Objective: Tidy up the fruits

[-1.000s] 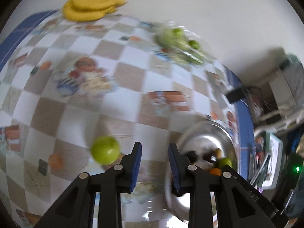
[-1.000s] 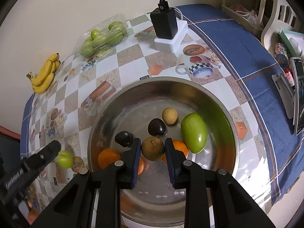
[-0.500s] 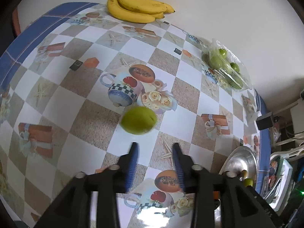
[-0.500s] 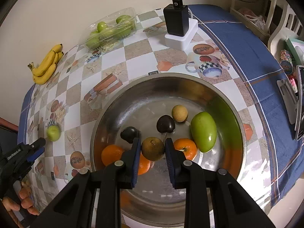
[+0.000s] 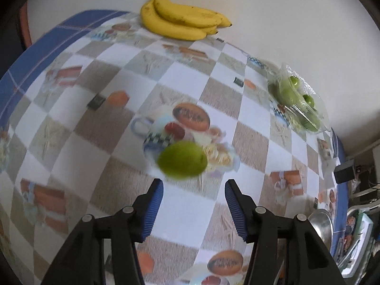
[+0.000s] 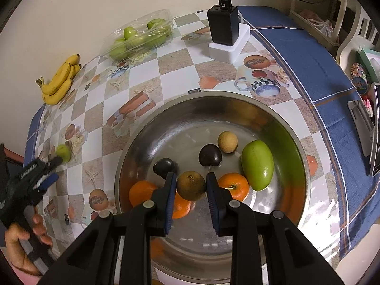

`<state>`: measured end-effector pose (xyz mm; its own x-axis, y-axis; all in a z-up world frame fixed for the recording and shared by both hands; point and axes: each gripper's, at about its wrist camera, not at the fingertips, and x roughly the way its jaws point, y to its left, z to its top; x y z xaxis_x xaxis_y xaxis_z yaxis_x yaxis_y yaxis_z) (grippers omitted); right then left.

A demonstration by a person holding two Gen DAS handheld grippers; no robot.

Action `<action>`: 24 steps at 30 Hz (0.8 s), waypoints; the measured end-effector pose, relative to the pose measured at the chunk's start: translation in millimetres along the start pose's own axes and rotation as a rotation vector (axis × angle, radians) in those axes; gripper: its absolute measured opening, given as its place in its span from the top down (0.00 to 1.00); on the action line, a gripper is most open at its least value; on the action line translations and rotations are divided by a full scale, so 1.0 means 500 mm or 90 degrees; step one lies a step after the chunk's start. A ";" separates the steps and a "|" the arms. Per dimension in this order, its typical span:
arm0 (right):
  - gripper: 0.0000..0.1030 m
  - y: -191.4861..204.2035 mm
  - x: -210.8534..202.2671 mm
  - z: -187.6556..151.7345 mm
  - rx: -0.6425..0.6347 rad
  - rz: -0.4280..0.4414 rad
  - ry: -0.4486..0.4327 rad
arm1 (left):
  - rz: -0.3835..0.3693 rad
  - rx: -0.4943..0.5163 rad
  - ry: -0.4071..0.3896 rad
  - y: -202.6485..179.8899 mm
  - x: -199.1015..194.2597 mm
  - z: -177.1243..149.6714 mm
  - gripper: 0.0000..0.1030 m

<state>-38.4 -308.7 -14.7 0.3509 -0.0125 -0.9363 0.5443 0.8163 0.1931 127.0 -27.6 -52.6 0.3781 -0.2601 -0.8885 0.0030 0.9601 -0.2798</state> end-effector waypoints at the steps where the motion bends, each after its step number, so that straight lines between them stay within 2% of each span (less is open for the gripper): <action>1: 0.74 0.001 0.000 0.001 -0.001 -0.002 0.000 | 0.005 0.008 -0.005 -0.004 0.002 0.005 0.44; 8: 0.74 0.005 0.005 0.005 -0.009 -0.010 0.000 | 0.035 0.045 -0.012 -0.019 0.029 0.035 0.44; 13: 0.74 0.006 0.006 0.010 -0.012 -0.015 0.000 | 0.054 0.072 -0.001 -0.029 0.049 0.032 0.43; 17: 0.74 0.007 0.006 0.011 -0.013 -0.017 -0.002 | 0.077 0.076 0.008 -0.024 0.058 0.029 0.46; 24: 0.74 0.009 0.005 0.011 -0.014 -0.014 -0.001 | 0.061 0.056 0.018 -0.011 0.056 0.029 0.47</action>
<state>-31.0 -308.3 -14.8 0.3397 -0.0317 -0.9400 0.5357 0.8280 0.1657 151.2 -38.7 -70.5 0.3544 -0.1686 -0.9198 0.0499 0.9856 -0.1614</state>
